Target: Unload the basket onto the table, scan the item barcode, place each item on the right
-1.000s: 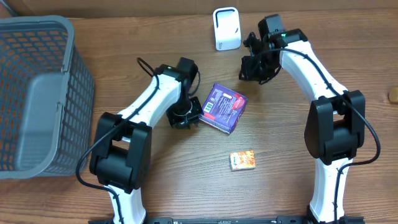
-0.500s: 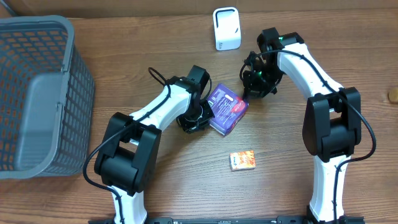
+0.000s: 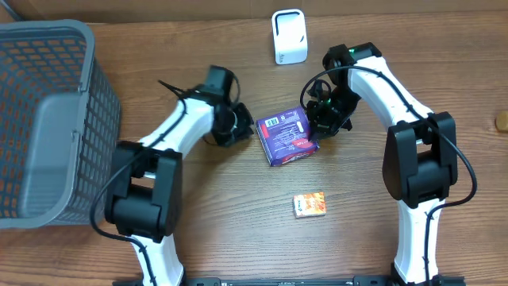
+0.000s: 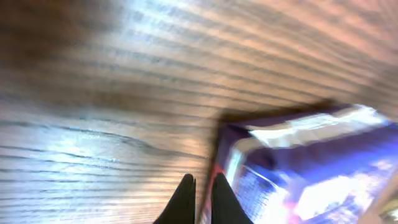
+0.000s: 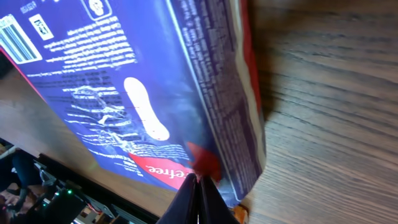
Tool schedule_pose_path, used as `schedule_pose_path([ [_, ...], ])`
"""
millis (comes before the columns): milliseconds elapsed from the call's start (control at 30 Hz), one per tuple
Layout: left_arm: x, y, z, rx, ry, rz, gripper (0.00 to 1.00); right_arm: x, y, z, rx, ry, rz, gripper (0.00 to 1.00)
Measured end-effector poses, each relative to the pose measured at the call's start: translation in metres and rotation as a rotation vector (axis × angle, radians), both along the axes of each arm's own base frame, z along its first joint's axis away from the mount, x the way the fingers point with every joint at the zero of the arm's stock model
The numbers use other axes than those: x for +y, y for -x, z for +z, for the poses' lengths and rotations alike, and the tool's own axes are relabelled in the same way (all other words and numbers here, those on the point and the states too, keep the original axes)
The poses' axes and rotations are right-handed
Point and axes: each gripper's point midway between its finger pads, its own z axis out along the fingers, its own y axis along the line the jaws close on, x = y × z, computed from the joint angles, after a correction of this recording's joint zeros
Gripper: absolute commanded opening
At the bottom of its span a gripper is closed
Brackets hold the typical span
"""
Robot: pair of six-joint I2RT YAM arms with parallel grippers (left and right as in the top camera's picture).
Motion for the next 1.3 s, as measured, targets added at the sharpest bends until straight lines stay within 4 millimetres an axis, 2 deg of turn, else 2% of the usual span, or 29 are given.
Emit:
schedule_pose_path([
  [33, 0.002, -0.004, 0.006, -0.01, 0.02, -0.013, 0.05, 0.0, -0.001, 0.0, -0.006, -0.002, 0.0, 0.04],
  [167, 0.007, -0.008, 0.028, -0.015, 0.083, -0.072, 0.09, -0.002, -0.018, -0.003, -0.071, -0.018, -0.012, 0.2],
  [267, 0.006, 0.006, 0.029, 0.035, 0.096, -0.102, 0.12, -0.013, -0.038, -0.005, -0.133, -0.03, -0.046, 0.44],
  [333, 0.002, 0.014, 0.028, 0.058, 0.097, -0.124, 0.17, -0.025, -0.051, -0.005, -0.17, -0.035, -0.069, 0.49],
  [433, -0.012, 0.021, 0.029, 0.058, 0.104, -0.171, 0.22, -0.04, -0.064, -0.006, -0.208, -0.036, -0.096, 0.51],
  [500, -0.024, 0.027, 0.028, 0.058, 0.106, -0.206, 0.25, -0.045, -0.065, -0.006, -0.211, -0.037, -0.103, 0.51],
  [667, -0.05, 0.035, 0.025, 0.044, 0.085, -0.246, 0.32, -0.032, -0.064, -0.008, -0.219, -0.086, -0.085, 0.51],
  [800, -0.054, 0.039, 0.021, 0.058, 0.032, -0.217, 0.4, -0.021, -0.052, -0.019, -0.193, -0.104, -0.061, 0.51],
  [933, -0.048, 0.035, 0.018, 0.056, -0.006, -0.187, 0.46, -0.017, -0.047, -0.022, -0.176, -0.115, -0.055, 0.52],
  [1167, -0.038, 0.03, 0.016, 0.052, -0.034, -0.153, 0.39, -0.018, -0.047, -0.022, -0.177, -0.116, -0.057, 0.52],
  [1300, -0.036, 0.027, 0.016, 0.046, -0.034, -0.146, 0.3, -0.018, -0.047, -0.022, -0.176, -0.116, -0.057, 0.52],
])
